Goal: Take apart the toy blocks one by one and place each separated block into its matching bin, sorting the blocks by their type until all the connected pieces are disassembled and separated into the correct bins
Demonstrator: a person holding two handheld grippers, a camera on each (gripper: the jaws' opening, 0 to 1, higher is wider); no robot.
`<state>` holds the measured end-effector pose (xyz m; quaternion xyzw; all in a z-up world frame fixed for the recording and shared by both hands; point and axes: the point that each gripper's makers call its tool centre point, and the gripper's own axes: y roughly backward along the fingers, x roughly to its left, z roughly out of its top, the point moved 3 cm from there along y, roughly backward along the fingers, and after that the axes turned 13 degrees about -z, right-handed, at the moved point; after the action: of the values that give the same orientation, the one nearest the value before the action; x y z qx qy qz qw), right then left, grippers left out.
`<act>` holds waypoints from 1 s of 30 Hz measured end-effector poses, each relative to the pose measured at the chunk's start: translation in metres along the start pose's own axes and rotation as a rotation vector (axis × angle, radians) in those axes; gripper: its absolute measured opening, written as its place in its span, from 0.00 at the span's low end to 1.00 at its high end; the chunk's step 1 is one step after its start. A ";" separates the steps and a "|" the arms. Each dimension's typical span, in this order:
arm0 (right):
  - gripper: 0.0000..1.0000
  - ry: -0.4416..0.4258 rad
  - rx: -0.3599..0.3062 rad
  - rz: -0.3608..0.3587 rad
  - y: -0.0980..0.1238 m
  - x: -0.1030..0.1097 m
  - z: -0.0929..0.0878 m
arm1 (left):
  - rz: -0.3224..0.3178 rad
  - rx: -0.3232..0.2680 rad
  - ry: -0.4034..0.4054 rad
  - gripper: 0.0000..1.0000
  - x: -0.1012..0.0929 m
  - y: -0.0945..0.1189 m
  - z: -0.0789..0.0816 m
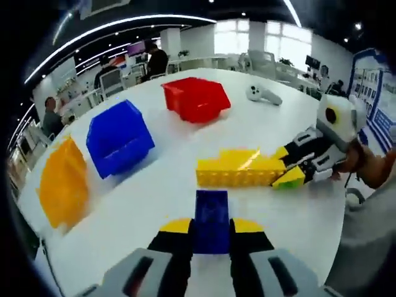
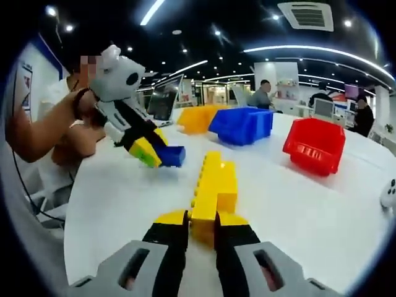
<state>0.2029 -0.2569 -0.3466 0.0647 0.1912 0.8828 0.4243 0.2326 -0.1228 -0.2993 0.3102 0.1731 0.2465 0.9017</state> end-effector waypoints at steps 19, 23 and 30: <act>0.18 0.005 0.006 -0.009 0.016 0.001 -0.006 | 0.395 -0.562 0.071 0.04 0.174 -0.012 0.129; 0.18 0.000 0.006 -0.008 0.017 0.001 -0.007 | 0.256 -0.600 0.048 0.75 0.170 -0.022 0.137; 0.18 -0.001 0.003 -0.005 0.016 0.000 -0.007 | 0.269 -0.539 0.039 0.71 0.165 -0.009 0.119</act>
<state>0.1894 -0.2673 -0.3466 0.0654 0.1926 0.8814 0.4264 0.4260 -0.0938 -0.2426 0.0751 0.0763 0.4066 0.9073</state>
